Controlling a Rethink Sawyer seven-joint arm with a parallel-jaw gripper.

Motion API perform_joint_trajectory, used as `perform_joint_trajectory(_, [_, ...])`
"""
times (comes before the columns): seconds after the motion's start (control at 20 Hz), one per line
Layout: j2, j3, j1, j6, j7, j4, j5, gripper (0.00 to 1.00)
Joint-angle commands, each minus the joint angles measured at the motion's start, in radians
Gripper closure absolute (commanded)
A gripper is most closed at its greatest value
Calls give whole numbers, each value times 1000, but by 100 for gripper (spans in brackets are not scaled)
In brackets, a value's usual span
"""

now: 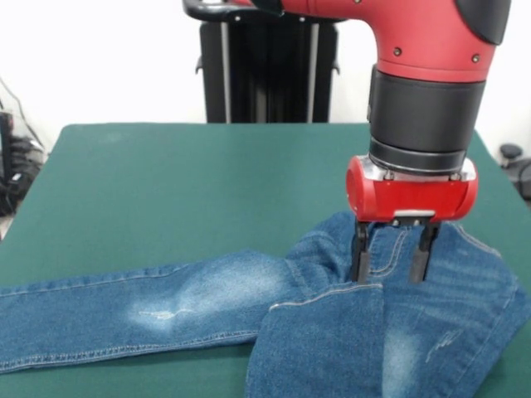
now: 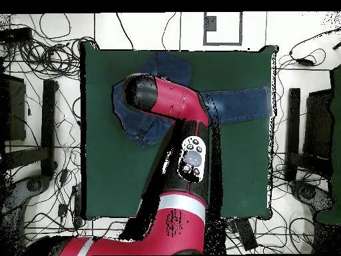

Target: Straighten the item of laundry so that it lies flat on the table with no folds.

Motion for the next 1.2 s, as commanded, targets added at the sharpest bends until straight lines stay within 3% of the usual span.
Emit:
perform_joint_trajectory(0.05, [71,98,8,-55,228,102,0,0])
perform_joint_trajectory(1.2, [72,89,13,-77,243,100,-2,0])
